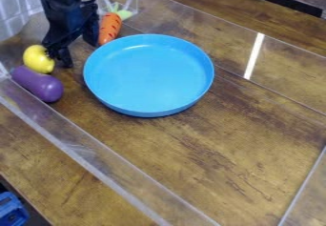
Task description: Remove the lemon from the blue tray and put it on the table
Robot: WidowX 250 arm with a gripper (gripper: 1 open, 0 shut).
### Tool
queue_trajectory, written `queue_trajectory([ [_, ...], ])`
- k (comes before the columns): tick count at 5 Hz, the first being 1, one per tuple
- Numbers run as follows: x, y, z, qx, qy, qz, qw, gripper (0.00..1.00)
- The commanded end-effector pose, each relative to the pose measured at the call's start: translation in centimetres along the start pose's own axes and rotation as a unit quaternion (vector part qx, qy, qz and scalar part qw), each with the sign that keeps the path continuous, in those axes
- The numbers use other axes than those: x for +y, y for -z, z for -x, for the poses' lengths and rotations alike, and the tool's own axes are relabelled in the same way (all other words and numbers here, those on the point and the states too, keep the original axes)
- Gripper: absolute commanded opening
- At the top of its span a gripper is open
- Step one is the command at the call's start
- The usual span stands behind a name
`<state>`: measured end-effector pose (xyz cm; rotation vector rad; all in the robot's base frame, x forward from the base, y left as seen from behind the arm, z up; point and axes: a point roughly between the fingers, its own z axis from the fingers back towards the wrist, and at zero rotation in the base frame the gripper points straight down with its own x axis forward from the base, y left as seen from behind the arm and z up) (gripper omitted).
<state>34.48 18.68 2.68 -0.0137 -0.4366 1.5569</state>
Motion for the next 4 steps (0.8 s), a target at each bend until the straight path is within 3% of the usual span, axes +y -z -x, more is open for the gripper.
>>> queue_trajectory([
  [1,0.1,1.0,0.1,0.004,0.025,0.008,0.9997,1.0],
  [4,1.5,1.9,0.6,-0.001,0.017,0.012,0.9998,1.0],
])
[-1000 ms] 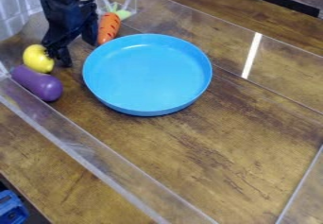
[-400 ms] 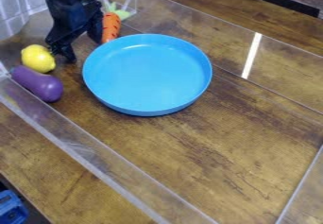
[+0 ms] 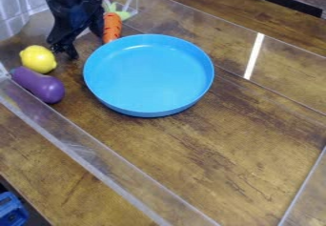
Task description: Remove the lemon from the blue tray and put it on the table
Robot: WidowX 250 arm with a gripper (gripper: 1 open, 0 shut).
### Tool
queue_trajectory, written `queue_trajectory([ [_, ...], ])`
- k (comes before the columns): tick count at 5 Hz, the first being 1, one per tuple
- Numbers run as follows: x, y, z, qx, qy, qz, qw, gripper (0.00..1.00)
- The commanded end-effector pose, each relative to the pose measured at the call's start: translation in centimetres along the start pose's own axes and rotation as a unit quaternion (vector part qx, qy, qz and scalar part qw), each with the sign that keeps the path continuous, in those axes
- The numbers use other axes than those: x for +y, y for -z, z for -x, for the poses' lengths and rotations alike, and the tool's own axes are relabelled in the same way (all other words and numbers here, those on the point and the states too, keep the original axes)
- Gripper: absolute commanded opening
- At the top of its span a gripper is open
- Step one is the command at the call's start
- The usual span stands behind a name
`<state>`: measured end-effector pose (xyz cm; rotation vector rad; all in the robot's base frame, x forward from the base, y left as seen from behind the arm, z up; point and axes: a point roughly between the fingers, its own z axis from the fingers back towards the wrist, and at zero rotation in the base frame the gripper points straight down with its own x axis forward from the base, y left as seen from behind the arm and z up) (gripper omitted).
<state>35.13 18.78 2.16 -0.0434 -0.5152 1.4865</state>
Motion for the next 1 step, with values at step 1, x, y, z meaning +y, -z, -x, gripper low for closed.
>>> queue_trajectory([
  [1,2.13,0.96,0.76,0.01,-0.009,-0.026,0.9996,1.0],
])
